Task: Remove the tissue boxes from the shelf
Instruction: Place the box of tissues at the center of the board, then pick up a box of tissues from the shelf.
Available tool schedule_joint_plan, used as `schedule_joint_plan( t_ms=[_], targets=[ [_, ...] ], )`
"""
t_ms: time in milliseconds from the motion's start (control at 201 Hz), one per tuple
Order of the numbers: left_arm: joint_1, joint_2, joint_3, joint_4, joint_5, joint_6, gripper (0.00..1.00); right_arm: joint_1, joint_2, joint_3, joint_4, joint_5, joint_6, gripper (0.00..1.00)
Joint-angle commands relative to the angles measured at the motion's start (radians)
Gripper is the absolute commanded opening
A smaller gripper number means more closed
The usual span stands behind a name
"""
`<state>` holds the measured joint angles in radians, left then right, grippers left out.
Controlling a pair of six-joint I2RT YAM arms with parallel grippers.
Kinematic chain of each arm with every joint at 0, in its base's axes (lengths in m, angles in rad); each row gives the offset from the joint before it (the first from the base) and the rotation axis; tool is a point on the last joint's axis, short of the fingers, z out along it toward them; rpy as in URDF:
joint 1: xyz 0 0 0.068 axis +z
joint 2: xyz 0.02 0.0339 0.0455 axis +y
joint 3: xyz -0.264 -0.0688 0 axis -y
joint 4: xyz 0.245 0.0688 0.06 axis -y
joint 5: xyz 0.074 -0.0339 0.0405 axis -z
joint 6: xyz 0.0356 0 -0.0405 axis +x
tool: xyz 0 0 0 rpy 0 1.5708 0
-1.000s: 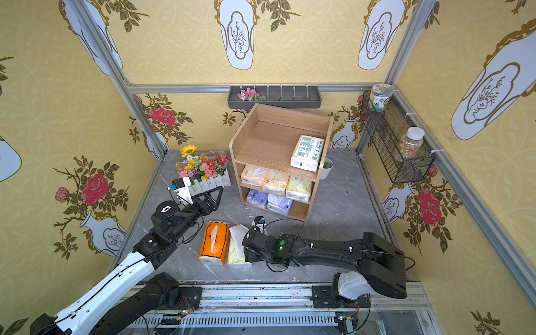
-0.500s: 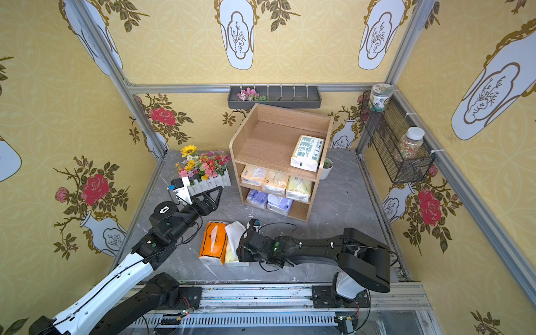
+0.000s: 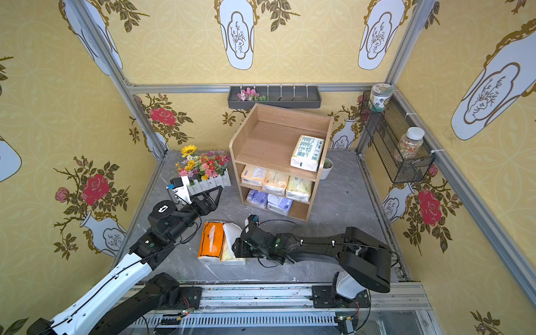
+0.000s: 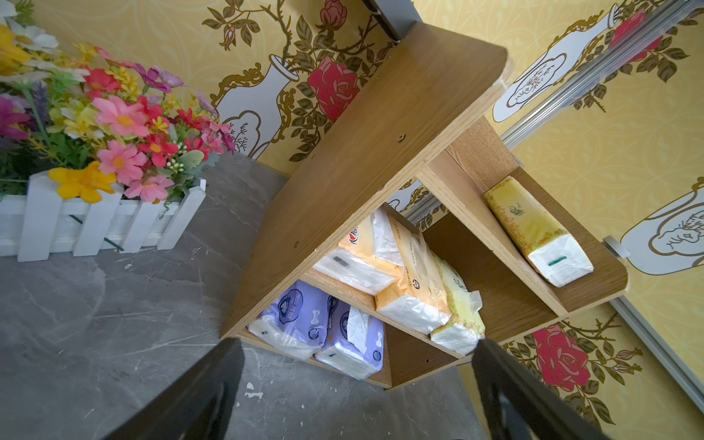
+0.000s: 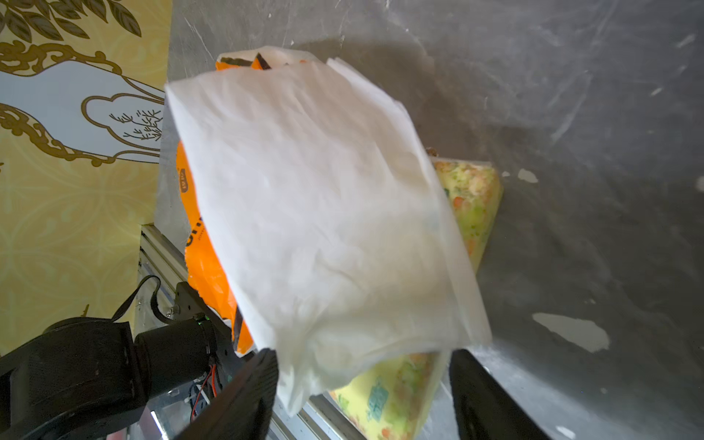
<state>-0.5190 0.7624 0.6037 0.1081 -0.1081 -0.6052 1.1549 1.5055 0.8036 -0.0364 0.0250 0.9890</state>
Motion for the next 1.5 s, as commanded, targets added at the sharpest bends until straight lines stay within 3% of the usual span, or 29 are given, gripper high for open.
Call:
schedule_joint_plan(
  t_ms=[0, 264, 368, 533, 772, 1090, 1270, 1499],
  targets=[
    [0.0, -0.008, 0.022, -0.02, 0.038, 0.051, 1.0, 0.02, -0.063, 0.044, -0.232, 0.175, -0.084, 0.87],
    [-0.002, 0.03, 0.105, 0.013, 0.272, 0.132, 0.99, 0.02, -0.357, 0.041, -0.446, 0.289, -0.241, 0.89],
    [-0.032, 0.055, 0.153, 0.007, 0.305, 0.152, 0.97, 0.02, -0.464, 0.049, -0.489, 0.324, -0.281, 0.89],
    [-0.174, 0.1, 0.24, -0.034, 0.199, 0.222, 0.97, 0.023, -0.608, 0.059, -0.512, 0.333, -0.35, 0.89],
    [-0.255, 0.171, 0.335, -0.044, 0.114, 0.235, 0.97, 0.024, -0.775, 0.042, -0.507, 0.391, -0.408, 0.88],
    [-0.407, 0.297, 0.453, -0.042, -0.007, 0.269, 0.97, 0.022, -0.903, 0.022, -0.728, 0.612, -0.209, 0.87],
    [-0.434, 0.36, 0.524, -0.073, -0.038, 0.258, 0.97, 0.022, -0.955, 0.042, -0.8, 0.613, -0.176, 0.86],
    [-0.438, 0.463, 0.622, -0.105, -0.08, 0.289, 0.99, 0.022, -0.952, 0.157, -0.865, 0.671, -0.276, 0.85]
  ],
)
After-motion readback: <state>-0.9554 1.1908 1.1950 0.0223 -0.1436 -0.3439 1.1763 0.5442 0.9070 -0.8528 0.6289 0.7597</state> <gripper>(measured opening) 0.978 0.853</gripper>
